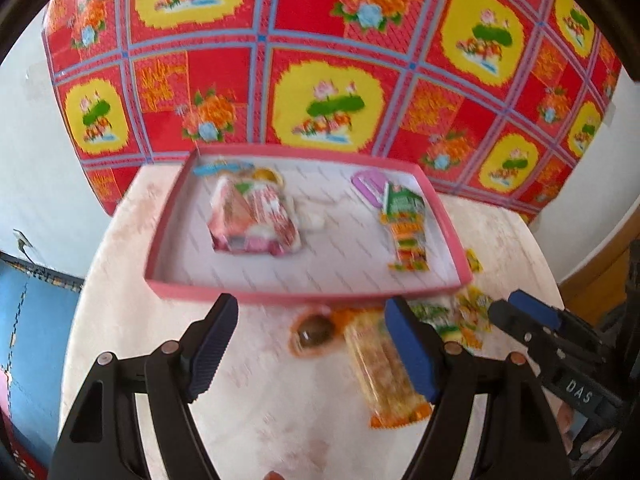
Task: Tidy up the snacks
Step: 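Grasp the long orange-wrapped cake bar with the left tool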
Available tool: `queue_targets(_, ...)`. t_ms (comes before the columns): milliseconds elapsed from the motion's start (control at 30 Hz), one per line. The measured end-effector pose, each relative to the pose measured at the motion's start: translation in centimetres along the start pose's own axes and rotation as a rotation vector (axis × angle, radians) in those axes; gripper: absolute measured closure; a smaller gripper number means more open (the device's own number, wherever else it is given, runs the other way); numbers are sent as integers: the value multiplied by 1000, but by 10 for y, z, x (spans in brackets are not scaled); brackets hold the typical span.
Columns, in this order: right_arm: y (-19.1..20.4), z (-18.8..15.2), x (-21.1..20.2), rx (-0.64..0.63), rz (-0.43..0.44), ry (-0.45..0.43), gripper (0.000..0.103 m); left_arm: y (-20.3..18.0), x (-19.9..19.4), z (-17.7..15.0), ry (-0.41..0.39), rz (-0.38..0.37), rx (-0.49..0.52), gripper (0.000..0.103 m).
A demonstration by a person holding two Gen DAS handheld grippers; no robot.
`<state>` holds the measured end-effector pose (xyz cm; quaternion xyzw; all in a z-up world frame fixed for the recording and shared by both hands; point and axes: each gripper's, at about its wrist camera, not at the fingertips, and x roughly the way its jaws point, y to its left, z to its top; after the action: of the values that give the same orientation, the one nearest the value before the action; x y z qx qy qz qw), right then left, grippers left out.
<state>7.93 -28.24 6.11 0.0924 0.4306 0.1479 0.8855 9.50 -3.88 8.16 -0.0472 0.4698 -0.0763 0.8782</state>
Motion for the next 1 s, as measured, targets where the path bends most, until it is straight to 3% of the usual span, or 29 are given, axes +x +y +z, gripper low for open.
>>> queue_targets(267,-18,-12,-8,40,-13,1,50,-14,4,-21,51,-18,10,23)
queue_targets(733,-39,-30,-16,65,-26,-3,50,-43,19,-45,106,26,58,24)
queue_targets(1000,-55,-35,-18,102,-30,-1,50,-61,30,-48,120,34,98,32)
